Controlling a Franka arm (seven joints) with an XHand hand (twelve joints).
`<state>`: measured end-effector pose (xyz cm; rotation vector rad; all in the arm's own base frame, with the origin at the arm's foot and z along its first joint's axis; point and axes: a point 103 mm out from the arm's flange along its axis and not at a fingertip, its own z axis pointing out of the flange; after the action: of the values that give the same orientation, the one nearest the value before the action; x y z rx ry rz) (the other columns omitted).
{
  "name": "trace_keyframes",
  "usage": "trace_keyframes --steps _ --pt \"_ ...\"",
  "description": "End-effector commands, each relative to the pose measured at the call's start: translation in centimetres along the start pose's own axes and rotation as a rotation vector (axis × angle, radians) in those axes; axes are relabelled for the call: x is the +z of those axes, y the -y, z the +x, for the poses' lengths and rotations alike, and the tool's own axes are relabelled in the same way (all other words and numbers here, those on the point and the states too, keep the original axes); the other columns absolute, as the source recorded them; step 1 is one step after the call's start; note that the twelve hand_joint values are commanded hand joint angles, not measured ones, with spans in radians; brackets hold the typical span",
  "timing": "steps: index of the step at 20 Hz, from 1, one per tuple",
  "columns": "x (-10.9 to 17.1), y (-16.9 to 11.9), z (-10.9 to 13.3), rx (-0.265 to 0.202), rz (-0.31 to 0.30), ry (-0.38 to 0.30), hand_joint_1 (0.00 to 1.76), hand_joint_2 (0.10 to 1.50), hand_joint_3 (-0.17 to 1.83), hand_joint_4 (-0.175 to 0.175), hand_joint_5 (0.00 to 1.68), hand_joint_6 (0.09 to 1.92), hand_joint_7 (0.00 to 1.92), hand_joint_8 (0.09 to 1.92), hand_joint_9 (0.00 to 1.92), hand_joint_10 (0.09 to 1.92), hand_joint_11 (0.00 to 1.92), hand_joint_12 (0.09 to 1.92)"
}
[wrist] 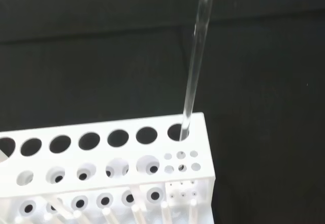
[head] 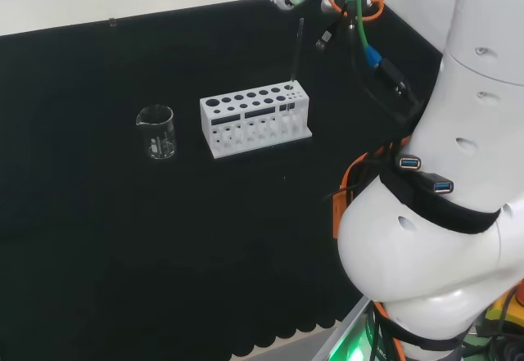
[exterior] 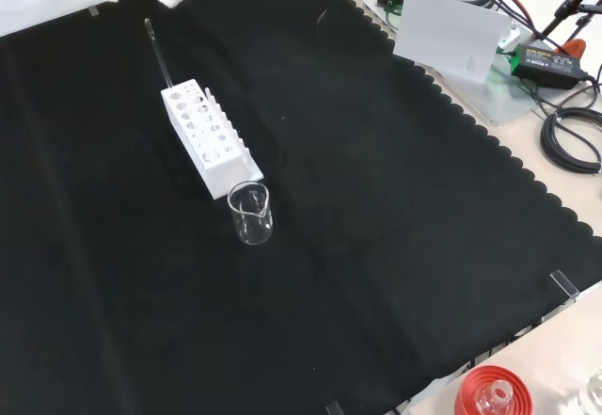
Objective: Take the glass rod from the white test tube rack.
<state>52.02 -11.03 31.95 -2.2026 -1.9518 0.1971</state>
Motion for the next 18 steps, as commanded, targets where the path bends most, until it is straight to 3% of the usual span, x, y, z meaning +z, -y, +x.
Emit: trace_keyframes --steps 1,12,18 --pt "1.2 -0.7 -0.3 -0.009 0.021 0.005 0.55 0.92 0.43 -0.077 0.43 0.09 0.31 0.83 0.32 0.95 0.16 1.45" --pt "2.9 -1.3 -1.1 -0.034 0.06 0.019 0.49 0.92 0.45 -0.072 0.5 0.09 0.36 0.83 0.4 0.94 0.21 1.44" --pt "3.6 -1.5 -0.8 -0.041 0.086 0.038 0.49 0.92 0.45 -0.051 0.55 0.09 0.39 0.82 0.42 0.94 0.23 1.45"
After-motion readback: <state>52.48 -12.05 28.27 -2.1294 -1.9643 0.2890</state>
